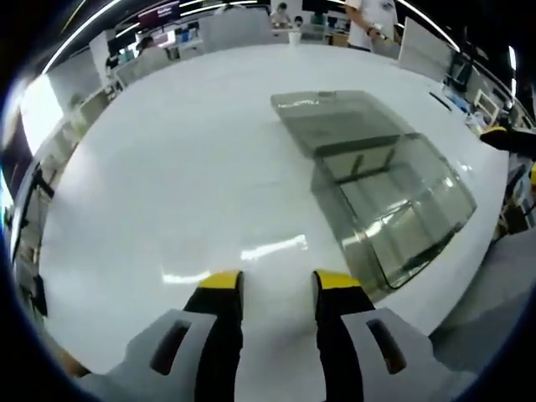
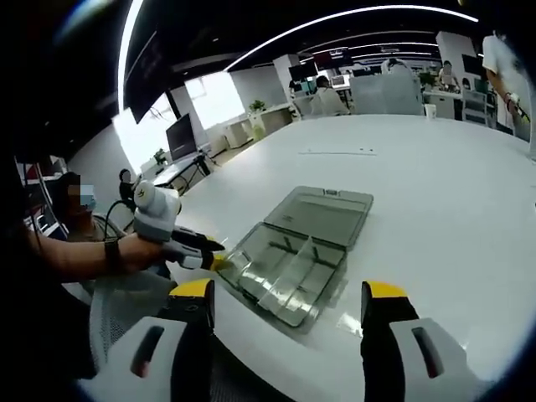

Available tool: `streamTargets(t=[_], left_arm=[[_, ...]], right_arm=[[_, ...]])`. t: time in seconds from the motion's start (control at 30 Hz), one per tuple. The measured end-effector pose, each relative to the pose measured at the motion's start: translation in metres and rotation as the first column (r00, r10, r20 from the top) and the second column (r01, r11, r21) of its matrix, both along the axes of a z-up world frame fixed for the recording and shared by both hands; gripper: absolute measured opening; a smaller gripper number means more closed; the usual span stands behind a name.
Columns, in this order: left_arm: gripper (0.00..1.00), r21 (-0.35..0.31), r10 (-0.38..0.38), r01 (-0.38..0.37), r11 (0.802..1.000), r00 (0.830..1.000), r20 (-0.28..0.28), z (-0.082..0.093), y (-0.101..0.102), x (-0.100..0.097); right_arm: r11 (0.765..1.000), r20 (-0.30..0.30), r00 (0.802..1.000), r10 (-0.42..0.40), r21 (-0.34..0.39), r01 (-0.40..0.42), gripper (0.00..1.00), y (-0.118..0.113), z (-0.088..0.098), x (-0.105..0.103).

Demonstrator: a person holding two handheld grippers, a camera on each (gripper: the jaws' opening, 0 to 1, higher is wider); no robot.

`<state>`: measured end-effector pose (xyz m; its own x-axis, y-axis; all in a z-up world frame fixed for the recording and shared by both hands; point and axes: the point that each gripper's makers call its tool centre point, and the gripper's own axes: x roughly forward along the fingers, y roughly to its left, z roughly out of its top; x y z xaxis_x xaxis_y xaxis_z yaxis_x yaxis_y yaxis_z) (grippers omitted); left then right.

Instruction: Insert the divider into the dual guide fixture by aligning both edges with the guide slots and pushing it downward to the bottom, including one-sided entry, uneven engagement, binding, and posture correction.

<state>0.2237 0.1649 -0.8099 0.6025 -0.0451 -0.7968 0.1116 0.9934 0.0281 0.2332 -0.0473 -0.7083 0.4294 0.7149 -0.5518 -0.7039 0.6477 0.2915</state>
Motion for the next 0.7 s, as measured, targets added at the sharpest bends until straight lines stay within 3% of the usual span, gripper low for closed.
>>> streamTargets(t=[0.7], left_arm=[[0.31, -0.072, 0.052, -0.049, 0.996, 0.998, 0.042, 0.011, 0.004, -0.005]], right_arm=[[1.0, 0.001, 1.0, 0.028, 0.008, -0.028, 0.68, 0.007, 0.004, -0.005]])
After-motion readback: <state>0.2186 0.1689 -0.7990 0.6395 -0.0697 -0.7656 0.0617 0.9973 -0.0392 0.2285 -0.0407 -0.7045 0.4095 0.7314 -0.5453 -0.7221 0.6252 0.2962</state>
